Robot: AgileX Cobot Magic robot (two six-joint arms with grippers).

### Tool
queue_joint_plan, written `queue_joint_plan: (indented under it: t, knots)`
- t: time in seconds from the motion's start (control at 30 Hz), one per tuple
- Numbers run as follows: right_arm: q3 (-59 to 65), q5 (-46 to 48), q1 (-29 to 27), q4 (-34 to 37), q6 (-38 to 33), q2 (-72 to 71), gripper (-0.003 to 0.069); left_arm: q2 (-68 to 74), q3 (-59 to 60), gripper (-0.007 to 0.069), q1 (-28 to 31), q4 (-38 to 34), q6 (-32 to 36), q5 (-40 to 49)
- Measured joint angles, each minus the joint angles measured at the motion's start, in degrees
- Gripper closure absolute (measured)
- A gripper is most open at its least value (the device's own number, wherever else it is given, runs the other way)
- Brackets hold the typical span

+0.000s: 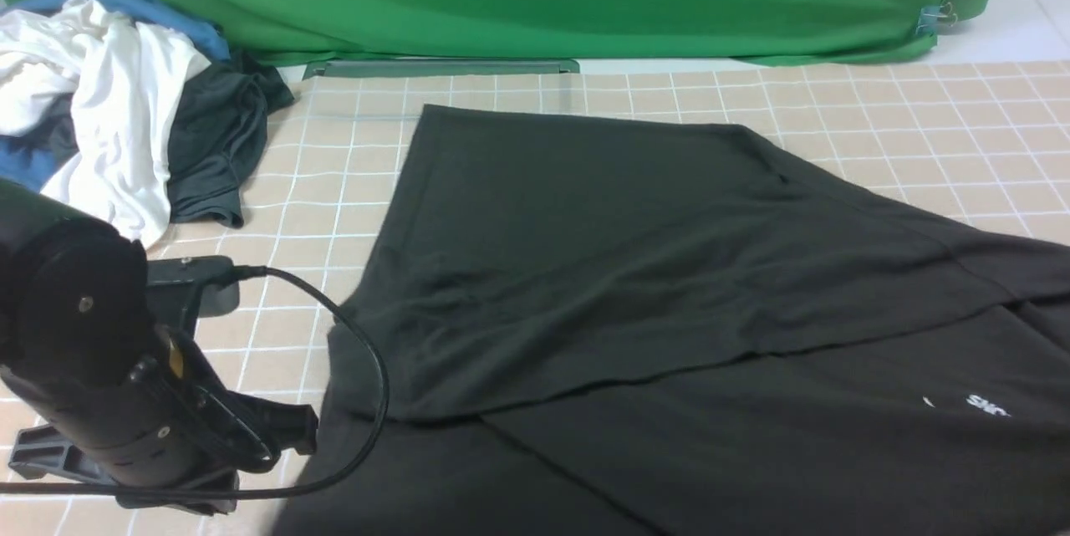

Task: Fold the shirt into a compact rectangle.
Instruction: 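Grasp the near edge of the shirt at its hem and shoulder corners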

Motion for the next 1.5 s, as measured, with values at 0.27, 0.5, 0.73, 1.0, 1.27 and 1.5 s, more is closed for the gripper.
queue_joint_plan:
  t: [0.27,0.5,0.73,1.0,1.27,1.5]
  knots:
    - [1.44,-1.21,-0.04,-0.52,0.00,-2.51,0.0583,0.06,0.00,0.0607,0.00,-3.80,1.88,-4.09]
    - [1.71,-2.45,-0.04,-0.56,0.00,-2.51,0.0573,0.06,3.57,0.0607,0.00,-10.75,3.64,-2.91]
    - [1.71,-3.32,-0.04,-0.56,-0.05,-2.51,0.0564,1.12,6.81,0.0489,0.00,-15.03,4.32,-5.15]
    - [1.71,-3.75,-0.04,-0.63,-0.05,-2.51,0.0554,3.68,10.02,0.0228,0.00,-17.60,6.66,-6.23]
    - [1.71,-3.81,-0.04,-0.95,-0.16,-2.51,0.0547,7.53,10.61,0.0151,0.00,-17.85,6.84,-11.03]
    - [1.71,-3.93,-0.04,-1.14,-0.22,-2.51,0.0546,9.62,10.21,0.0256,0.00,-19.45,6.84,-11.41]
